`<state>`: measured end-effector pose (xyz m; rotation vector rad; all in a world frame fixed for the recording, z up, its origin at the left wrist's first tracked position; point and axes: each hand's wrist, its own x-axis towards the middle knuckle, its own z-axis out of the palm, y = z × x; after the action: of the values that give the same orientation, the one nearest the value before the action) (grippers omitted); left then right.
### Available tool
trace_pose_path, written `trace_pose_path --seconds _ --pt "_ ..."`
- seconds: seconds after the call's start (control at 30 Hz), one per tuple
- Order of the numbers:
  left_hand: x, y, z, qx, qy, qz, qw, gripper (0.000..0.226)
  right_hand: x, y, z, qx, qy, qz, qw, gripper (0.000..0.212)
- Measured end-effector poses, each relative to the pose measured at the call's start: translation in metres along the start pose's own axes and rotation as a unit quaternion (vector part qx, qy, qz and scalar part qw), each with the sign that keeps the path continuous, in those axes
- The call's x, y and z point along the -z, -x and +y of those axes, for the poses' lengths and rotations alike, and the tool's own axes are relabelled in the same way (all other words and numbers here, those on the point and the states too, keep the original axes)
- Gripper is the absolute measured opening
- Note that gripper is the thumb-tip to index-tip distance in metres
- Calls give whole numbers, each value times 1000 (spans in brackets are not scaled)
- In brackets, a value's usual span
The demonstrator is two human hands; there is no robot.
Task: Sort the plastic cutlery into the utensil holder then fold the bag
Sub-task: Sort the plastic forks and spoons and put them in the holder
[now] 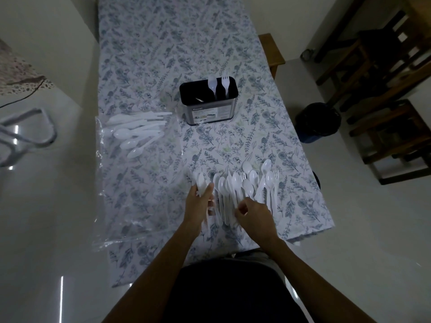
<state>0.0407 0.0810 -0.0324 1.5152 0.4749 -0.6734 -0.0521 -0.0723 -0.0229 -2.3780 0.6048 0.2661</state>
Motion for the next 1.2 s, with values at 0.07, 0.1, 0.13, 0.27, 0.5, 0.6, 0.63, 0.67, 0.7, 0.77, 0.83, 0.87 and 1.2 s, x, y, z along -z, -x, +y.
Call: trace_pose_path --seconds 0.07,0.1,0.13,0.27,0.5,0.6,0.63,0.67,0.7,0.77,0.83,0.87,1.2 --pt "-4 1 0 5 0 -29 1000 36 0 2 -6 48 -16 7 999 11" --pt "-6 1 0 13 4 -44 999 43 -1 4 -12 76 -22 4 997 12" --pt "-8 1 -2 19 7 -52 998 45 -2 6 -18 104 -25 -1 994 12" --pt "-3 -1 -9 -10 -2 -22 1000 15 -4 4 -22 109 -28 27 993 19" --pt "13 -7 -9 -1 0 13 1000 18 -7 -7 0 -9 113 -50 992 19" --pt "13 -7 -9 0 4 7 1000 23 -8 -9 1 -23 113 -47 992 18" --pt "13 -7 -8 3 3 7 1000 25 -8 -8 1 -26 111 -48 992 17" --pt "14 -7 -8 6 4 7 1000 27 -7 -7 1 -27 107 -48 993 15" --pt "14 -7 -8 10 2 6 1000 29 -7 -6 0 -26 99 -46 994 14" --pt "14 -6 -7 13 -9 -6 1000 34 -5 -2 -5 -11 65 -31 997 12" --pt "12 -6 -7 3 -26 -31 999 38 -6 2 -14 24 41 -28 998 12" --pt "10 -6 -8 -1 -36 -46 998 38 -7 4 -20 45 40 -29 998 12" --pt "14 -7 -12 29 17 -11 999 15 -4 -6 -3 85 41 53 994 13"
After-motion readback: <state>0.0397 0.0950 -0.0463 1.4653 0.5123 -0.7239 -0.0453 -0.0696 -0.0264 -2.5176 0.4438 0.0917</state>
